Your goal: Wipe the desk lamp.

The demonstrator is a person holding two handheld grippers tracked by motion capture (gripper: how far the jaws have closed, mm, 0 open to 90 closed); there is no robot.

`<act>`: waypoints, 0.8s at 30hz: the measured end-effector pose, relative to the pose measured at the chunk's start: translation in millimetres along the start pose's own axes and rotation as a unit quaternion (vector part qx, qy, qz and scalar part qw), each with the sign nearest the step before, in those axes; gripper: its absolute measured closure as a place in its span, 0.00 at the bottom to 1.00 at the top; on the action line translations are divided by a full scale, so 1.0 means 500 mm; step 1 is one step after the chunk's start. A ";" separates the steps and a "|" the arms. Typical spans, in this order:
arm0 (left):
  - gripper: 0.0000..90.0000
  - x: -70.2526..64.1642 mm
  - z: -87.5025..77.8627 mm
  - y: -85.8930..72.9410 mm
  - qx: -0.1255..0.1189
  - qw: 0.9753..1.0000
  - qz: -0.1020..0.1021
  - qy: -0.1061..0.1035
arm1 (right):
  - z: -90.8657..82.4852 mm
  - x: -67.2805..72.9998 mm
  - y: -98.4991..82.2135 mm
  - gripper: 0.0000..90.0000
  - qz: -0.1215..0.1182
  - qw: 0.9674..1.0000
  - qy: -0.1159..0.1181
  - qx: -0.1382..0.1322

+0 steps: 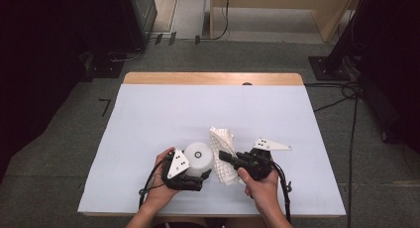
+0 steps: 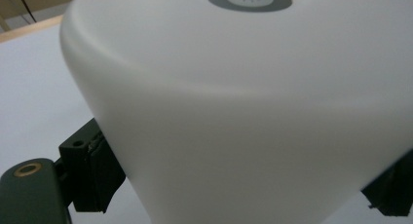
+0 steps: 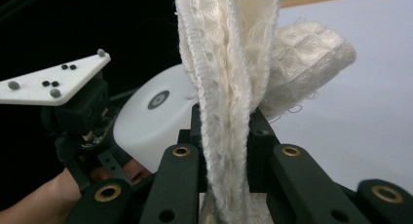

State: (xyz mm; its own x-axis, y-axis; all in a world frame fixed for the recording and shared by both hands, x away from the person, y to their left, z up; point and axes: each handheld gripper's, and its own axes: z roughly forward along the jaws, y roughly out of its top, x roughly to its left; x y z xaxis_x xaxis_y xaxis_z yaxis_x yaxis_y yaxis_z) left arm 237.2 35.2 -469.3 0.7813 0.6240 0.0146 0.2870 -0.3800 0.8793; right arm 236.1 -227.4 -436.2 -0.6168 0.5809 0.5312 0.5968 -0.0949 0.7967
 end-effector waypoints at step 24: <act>0.10 -0.042 -0.008 0.012 -0.003 0.994 -0.056 0.099 | 0.023 -0.051 -0.036 0.87 0.031 0.998 -0.043 0.031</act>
State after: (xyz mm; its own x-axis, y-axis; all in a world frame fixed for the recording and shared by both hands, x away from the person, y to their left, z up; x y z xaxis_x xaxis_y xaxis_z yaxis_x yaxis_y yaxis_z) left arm 220.3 22.7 -462.2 0.6205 0.7842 0.0099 0.3619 -0.2975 0.8835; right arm 246.9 -231.2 -467.1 -0.5330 0.6431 0.5499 0.6649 -0.0837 0.7423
